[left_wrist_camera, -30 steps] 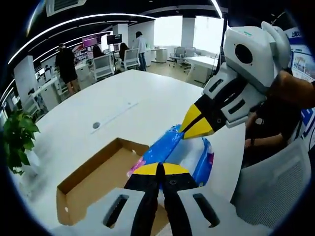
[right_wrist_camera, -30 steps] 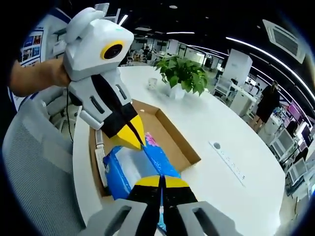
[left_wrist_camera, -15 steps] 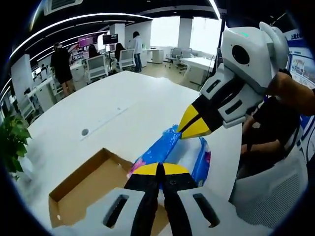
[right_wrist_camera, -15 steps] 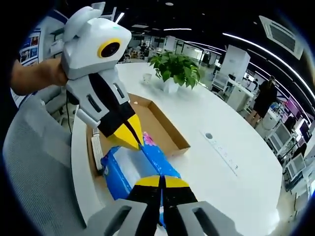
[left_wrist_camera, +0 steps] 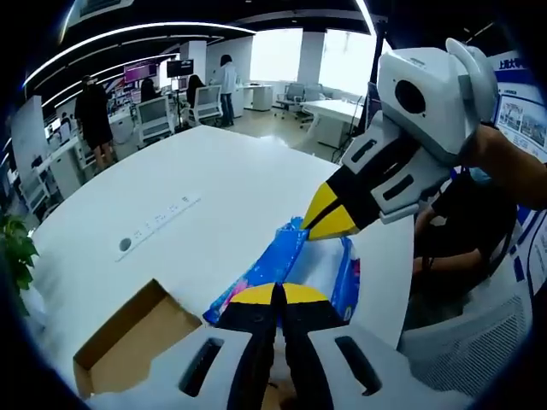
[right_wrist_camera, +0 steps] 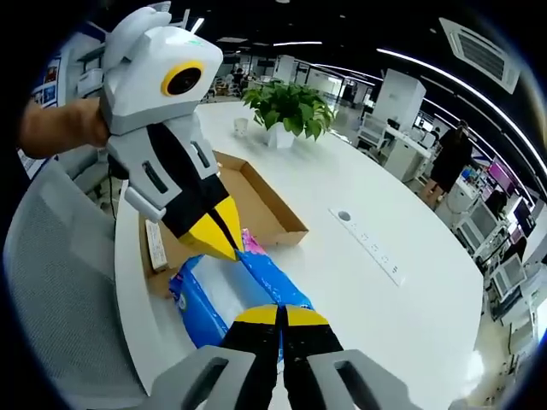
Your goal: Operate the shoe box by opening the lid, removing the specified soft item, and placing it in the target area until the item is outside and the box remains undamaged.
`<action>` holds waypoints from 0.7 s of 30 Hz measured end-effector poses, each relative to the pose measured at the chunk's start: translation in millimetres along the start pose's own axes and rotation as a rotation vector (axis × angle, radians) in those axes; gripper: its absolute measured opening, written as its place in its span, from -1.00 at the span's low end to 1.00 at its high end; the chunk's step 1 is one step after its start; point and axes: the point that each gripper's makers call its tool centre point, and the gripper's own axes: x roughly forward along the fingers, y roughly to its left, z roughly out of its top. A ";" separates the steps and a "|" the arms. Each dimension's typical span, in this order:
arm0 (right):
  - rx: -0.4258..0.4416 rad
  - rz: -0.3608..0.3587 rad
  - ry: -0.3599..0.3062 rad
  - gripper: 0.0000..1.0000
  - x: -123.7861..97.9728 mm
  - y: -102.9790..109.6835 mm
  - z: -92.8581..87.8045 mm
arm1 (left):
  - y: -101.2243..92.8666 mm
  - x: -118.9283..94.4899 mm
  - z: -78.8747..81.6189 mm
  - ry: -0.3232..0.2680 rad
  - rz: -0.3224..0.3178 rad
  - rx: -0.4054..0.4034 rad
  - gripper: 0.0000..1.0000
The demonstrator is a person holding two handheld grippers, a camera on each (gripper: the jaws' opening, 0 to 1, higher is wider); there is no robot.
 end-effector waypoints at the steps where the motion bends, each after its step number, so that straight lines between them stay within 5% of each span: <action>1: -0.002 -0.007 0.005 -1.00 -0.9 -2.7 -3.1 | -1.6 3.4 1.7 0.000 -0.005 0.000 -1.00; 21: 0.047 -0.074 0.068 -1.00 -19.2 -46.2 -60.3 | -30.2 67.6 29.0 0.010 -0.087 0.000 -1.00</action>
